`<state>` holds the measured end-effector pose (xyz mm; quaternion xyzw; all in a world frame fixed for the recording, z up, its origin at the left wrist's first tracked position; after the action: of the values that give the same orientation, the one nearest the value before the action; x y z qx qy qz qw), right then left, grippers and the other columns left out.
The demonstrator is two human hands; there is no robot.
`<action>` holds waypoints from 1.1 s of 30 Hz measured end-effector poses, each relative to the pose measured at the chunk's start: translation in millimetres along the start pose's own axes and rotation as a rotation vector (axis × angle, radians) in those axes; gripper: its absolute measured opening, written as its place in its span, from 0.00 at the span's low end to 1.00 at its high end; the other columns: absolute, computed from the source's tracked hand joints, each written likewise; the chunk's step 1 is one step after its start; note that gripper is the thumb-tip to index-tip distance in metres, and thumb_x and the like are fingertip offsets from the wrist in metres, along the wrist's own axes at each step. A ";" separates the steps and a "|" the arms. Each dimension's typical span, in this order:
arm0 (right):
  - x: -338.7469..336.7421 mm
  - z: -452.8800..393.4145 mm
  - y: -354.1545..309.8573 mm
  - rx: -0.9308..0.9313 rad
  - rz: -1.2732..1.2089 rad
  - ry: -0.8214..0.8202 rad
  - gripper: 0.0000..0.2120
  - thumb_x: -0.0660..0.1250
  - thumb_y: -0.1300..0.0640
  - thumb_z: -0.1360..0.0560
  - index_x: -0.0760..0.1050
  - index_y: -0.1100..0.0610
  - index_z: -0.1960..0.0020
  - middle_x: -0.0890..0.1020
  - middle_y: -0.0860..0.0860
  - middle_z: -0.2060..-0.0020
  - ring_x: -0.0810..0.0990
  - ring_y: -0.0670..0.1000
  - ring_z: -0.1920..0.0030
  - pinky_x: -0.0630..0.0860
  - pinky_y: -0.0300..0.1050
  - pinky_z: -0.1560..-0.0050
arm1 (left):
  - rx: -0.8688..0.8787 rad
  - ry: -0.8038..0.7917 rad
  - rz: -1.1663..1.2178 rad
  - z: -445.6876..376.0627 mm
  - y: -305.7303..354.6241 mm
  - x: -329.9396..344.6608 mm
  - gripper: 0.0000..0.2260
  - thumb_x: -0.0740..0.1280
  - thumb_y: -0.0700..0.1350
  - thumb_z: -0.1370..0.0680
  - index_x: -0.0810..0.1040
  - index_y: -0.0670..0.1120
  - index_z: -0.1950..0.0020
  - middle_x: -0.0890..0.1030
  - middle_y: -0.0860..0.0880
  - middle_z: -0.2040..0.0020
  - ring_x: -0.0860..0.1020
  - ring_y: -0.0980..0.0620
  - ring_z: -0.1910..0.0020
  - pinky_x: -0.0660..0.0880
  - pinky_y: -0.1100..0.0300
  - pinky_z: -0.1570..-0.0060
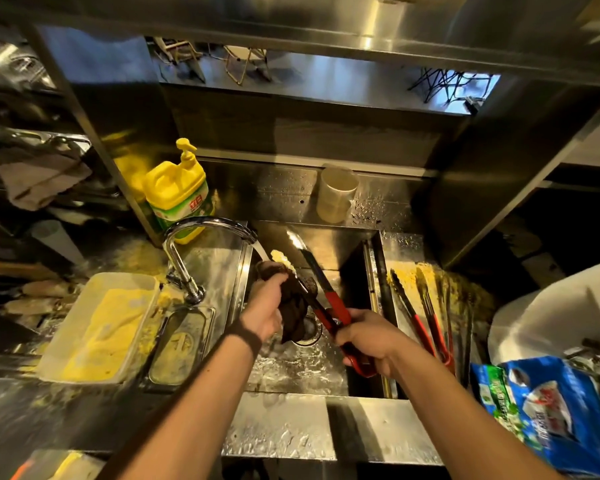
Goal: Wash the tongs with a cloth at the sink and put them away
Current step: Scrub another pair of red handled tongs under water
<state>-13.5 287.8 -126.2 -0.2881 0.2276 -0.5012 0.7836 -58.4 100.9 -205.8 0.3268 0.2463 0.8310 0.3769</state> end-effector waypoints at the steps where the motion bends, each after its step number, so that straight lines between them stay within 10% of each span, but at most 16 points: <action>1: 2.8 -0.2 0.2 -0.013 0.001 0.001 0.18 0.66 0.72 0.28 0.74 0.62 0.40 0.80 0.63 0.56 0.75 0.53 0.68 0.72 0.45 0.69 | 0.000 0.020 -0.010 0.6 2.4 2.5 0.14 0.66 0.43 0.21 0.76 0.40 0.37 0.84 0.39 0.51 0.84 0.41 0.55 0.83 0.50 0.60; 9: 11.6 1.8 -0.2 -0.050 -0.015 0.017 0.14 0.67 0.70 0.31 0.75 0.66 0.45 0.77 0.62 0.61 0.72 0.51 0.73 0.68 0.40 0.78 | -0.019 0.098 -0.138 -13.0 20.4 16.0 0.04 0.62 0.39 0.19 0.76 0.42 0.48 0.80 0.44 0.63 0.79 0.47 0.68 0.78 0.59 0.76; 14: 22.3 1.3 -4.0 -0.059 0.029 0.018 0.09 0.66 0.69 0.30 0.75 0.63 0.50 0.75 0.54 0.73 0.69 0.48 0.78 0.65 0.40 0.80 | -0.047 0.084 -0.110 -19.9 15.0 13.7 0.14 0.62 0.35 0.20 0.73 0.36 0.34 0.80 0.39 0.56 0.80 0.43 0.62 0.81 0.50 0.65; 23: 26.5 3.7 -0.9 -0.054 0.021 0.012 0.15 0.67 0.68 0.32 0.75 0.65 0.45 0.76 0.53 0.72 0.71 0.47 0.78 0.66 0.38 0.81 | -0.026 0.134 -0.015 -27.4 27.9 2.0 0.05 0.63 0.36 0.20 0.76 0.38 0.45 0.81 0.40 0.66 0.81 0.44 0.70 0.81 0.51 0.68; 28: 27.4 0.9 -6.3 -0.045 -0.038 0.026 0.10 0.66 0.70 0.31 0.74 0.64 0.51 0.76 0.52 0.75 0.69 0.47 0.80 0.64 0.37 0.82 | -0.099 0.070 -0.069 -20.5 8.8 9.7 0.16 0.62 0.40 0.18 0.73 0.38 0.31 0.81 0.36 0.44 0.81 0.39 0.53 0.79 0.41 0.52; 33: 26.6 11.1 -9.1 -0.043 0.021 0.010 0.12 0.67 0.68 0.30 0.75 0.65 0.47 0.76 0.53 0.72 0.70 0.47 0.78 0.66 0.38 0.81 | 0.023 0.157 -0.074 -28.6 32.0 2.6 0.11 0.64 0.37 0.20 0.74 0.39 0.37 0.82 0.38 0.52 0.81 0.42 0.62 0.81 0.45 0.59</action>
<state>-1.7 262.8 -113.7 -0.3000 0.2452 -0.4895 0.7812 -95.4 79.3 -202.9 0.2557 0.2966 0.8366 0.3831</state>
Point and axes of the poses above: each hand's wrist, its own z-axis away from the middle knuckle, its own x-axis out of the palm, y = z × x, the point moved 6 cm from there along -z, towards the middle knuckle
